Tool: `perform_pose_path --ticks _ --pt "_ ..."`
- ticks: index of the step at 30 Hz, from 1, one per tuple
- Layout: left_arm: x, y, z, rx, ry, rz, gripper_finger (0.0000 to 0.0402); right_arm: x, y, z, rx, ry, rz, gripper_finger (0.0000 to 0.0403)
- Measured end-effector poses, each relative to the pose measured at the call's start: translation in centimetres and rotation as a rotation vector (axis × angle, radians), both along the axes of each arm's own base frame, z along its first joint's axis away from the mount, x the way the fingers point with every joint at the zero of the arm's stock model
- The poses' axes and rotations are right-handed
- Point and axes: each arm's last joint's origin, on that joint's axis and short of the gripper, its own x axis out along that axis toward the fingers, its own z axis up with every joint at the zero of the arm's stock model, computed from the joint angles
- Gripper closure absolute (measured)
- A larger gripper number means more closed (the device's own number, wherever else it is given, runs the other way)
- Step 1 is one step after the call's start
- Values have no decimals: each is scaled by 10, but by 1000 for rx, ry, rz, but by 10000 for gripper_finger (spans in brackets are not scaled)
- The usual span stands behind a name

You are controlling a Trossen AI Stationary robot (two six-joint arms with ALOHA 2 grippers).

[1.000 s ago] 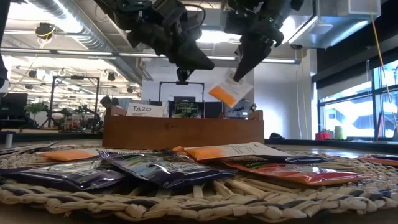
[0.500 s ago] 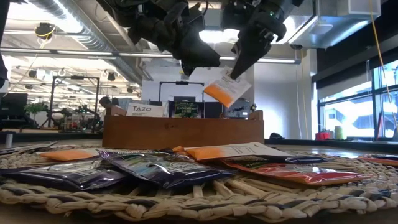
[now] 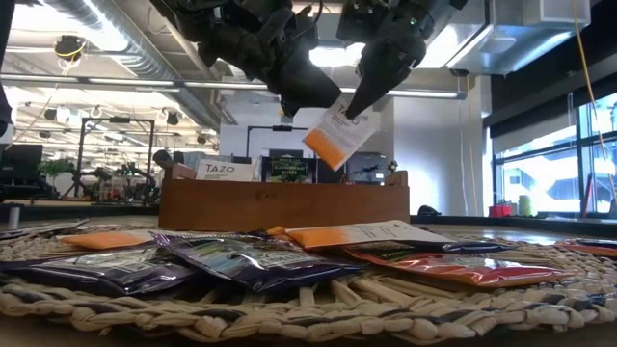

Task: Pick & Place Tea
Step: Put the top right white tea bag into the left slot of the wooden organizer

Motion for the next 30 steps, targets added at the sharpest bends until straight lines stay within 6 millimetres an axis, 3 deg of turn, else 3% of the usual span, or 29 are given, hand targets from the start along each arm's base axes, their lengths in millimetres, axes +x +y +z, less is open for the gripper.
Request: perform_pose_path --ticks 16,22,30 --pt "-1 3 -1 44 18 54 392 3 0 2 -5 -33 5 397" --pt "-1 3 -1 46 18 53 400 3 0 2 -36 -26 44 390" --pt "-8 10 -1 30 19 69 400 -6 -1 14 -93 -36 20 321"
